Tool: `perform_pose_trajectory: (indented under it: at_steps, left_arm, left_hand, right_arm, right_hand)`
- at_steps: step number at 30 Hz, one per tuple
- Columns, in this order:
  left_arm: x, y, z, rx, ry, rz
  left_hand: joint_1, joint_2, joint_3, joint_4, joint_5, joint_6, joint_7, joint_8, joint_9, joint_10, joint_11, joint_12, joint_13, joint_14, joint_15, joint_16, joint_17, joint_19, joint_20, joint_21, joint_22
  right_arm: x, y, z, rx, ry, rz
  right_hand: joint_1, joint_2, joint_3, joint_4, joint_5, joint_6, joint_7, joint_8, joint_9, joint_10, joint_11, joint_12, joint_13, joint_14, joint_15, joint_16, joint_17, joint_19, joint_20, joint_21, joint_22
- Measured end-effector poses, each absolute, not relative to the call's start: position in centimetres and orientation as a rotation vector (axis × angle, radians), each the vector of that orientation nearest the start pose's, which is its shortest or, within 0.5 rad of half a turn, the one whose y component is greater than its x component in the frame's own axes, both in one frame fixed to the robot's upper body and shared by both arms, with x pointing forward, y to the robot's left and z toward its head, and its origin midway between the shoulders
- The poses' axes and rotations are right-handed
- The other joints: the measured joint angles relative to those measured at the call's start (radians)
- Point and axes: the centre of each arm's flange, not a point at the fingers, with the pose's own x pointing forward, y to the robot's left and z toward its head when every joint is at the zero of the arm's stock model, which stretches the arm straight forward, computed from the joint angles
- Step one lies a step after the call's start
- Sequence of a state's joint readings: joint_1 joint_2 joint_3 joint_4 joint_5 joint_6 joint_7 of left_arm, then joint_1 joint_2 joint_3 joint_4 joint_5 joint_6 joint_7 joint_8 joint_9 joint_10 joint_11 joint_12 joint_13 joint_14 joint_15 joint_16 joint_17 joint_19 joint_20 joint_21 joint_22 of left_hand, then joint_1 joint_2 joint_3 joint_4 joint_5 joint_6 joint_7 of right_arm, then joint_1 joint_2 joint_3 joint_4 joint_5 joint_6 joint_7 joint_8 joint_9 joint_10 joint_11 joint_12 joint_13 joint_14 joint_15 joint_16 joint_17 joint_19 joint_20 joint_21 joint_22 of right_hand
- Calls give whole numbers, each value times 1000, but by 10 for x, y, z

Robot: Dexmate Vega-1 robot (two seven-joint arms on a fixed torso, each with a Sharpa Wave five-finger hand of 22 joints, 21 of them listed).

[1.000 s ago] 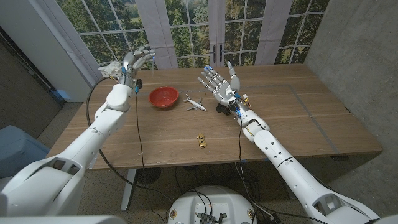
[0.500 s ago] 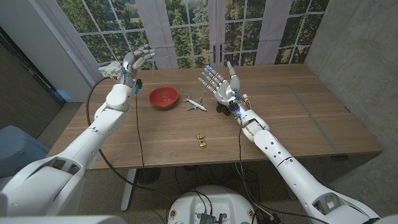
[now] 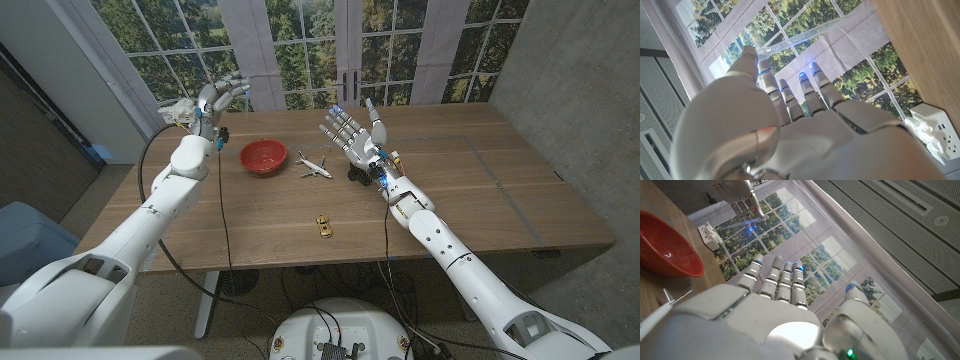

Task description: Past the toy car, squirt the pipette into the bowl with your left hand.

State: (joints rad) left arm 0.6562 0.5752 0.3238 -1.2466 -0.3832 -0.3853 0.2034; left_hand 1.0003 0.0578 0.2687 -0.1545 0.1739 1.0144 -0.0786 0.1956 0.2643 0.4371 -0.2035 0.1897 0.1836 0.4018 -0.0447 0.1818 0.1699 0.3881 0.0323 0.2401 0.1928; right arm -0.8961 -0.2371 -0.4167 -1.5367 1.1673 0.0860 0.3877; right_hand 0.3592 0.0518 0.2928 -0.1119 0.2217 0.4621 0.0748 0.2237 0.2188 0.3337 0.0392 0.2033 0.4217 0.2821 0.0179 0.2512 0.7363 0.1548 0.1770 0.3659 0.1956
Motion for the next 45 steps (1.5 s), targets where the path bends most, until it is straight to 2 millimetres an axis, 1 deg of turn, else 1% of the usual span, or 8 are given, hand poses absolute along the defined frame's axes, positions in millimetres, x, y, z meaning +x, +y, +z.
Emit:
perform_pose_trajectory:
  at_steps: [8, 14, 21, 29, 36, 39, 43, 45]
  left_arm:
    - [631, 359, 104, 181, -882, 124]
    - [630, 361, 103, 174, -880, 129]
    - [630, 362, 102, 165, -879, 137]
    - [630, 364, 101, 157, -878, 144]
    - [630, 364, 101, 153, -878, 149]
    - [629, 364, 101, 155, -878, 149]
    - [628, 364, 102, 165, -877, 151]
    - [628, 364, 103, 171, -878, 153]
  left_hand:
    - [1, 1, 0, 0, 0, 22, 0, 0, -5, 0, 0, 0, 0, 0, 0, 0, 0, 0, 0, 0, 0]
    - [20, 20, 7, -7, 0, 34, 3, 5, -9, 6, -6, 5, 0, 0, 0, 0, 0, 0, 0, 0, 0]
    - [28, 28, 12, -12, 0, 58, 0, 12, -16, 13, -6, 7, 0, 0, 0, 0, 0, 5, 5, 0, 0]
    - [39, 38, 11, -12, -1, 74, 9, 12, -20, 15, -7, 7, 0, 4, 4, 0, 0, 5, 5, 0, 0]
    - [41, 42, 14, -10, -1, 91, 1, 20, -21, 15, -7, 7, 0, 4, 4, 0, 0, 5, 5, 0, 0]
    - [30, 58, 23, 0, -1, 73, -17, 21, -5, 15, -7, 7, 0, 4, 4, 0, 1, 5, 5, 0, 0]
    - [19, 69, 30, 7, 10, 72, -18, 49, 17, 15, -7, 7, 0, 4, 4, 0, 5, -2, -2, 0, 0]
    - [19, 69, 30, 7, 12, 81, -8, 56, 17, 17, -10, 7, 0, 4, 3, 0, 4, -4, -4, 0, 0]
  right_arm:
    - [587, -95, 0, 706, -554, 922]
    - [586, -94, 0, 704, -554, 923]
    - [586, -92, 1, 703, -553, 924]
    - [587, -91, 1, 702, -553, 924]
    - [587, -90, 2, 700, -553, 924]
    - [587, -90, 2, 700, -553, 924]
    - [587, -90, 2, 699, -553, 924]
    - [587, -90, 2, 698, -553, 924]
  right_hand:
    - [-6, 6, -4, -4, 0, 0, 0, 0, 0, 0, 0, 0, 0, 0, 0, 0, 0, 0, 0, 0, 0]
    - [-6, 6, -1, -7, 0, 0, 0, 0, 0, 0, 0, 0, 0, 0, 0, 0, 0, 0, 0, 0, 0]
    - [-6, 6, -1, -7, 0, 0, 0, 0, 0, 0, 0, 0, -5, 0, 0, 0, 0, 0, 0, -4, 0]
    - [-6, 6, -1, -7, 0, 0, 0, 0, 0, 0, 0, 0, -5, 0, 0, 0, 0, 0, 0, -4, 0]
    - [-12, 12, -1, -7, 0, 0, 0, 0, 0, 0, 0, 0, -4, 0, 0, 0, 0, 0, 0, -4, 0]
    - [-12, 12, 1, -10, 0, 0, 0, 0, 0, 0, 0, 0, -5, 0, 0, 0, 0, 0, 0, -4, 2]
    - [-12, 12, 0, -16, 0, 0, 0, 0, 0, 0, 0, 0, -10, 0, 0, 0, 0, 0, 0, -4, 2]
    - [-12, 12, 0, -16, 0, 0, 0, 0, 0, 0, 0, 0, -10, 0, 0, 0, 0, 0, 0, -4, 2]
